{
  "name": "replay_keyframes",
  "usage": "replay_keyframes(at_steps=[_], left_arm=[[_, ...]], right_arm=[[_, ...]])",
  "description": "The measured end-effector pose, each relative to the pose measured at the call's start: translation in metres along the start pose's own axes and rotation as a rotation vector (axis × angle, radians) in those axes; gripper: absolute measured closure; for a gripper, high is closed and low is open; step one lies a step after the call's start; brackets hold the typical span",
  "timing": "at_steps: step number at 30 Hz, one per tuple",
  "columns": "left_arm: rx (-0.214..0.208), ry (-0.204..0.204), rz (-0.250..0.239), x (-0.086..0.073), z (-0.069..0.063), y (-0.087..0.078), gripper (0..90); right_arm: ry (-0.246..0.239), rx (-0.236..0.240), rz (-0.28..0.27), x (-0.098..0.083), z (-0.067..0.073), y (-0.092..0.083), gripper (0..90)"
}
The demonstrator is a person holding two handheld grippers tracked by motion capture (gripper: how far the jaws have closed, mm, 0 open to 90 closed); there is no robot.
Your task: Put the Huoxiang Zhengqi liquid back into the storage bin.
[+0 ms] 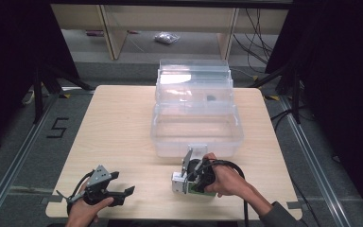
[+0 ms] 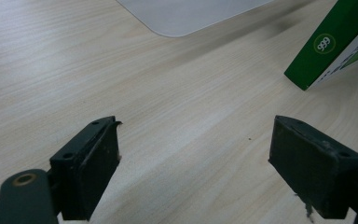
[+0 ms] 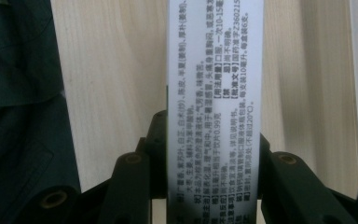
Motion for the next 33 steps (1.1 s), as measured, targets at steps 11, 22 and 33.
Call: replay_keyframes(at_steps=[11, 22, 33], left_arm=[[-0.007, 0.01, 0.005, -0.001, 0.001, 0.0, 15.3], [0.0, -0.003, -0.001, -0.001, 0.001, 0.001, 15.3], [0.001, -0.009, -0.008, 0.0, 0.001, 0.001, 15.3]], right_arm=[[-0.017, 0.013, -0.044, -0.007, -0.008, -0.032, 65.1], [0.002, -0.017, -0.061, -0.005, -0.026, -0.071, 65.1], [-0.011, -0.019, -0.082, 0.003, -0.044, -0.099, 65.1]])
Point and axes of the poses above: each handheld gripper's, and its own axes: y roughly forward along the jaws, x roughly out of its top, z roughly to its left, the point moved 6 cm from there along y, roughly forward along the jaws, and after that the axes turned 14 degrees about -z, right-handed, at the moved point
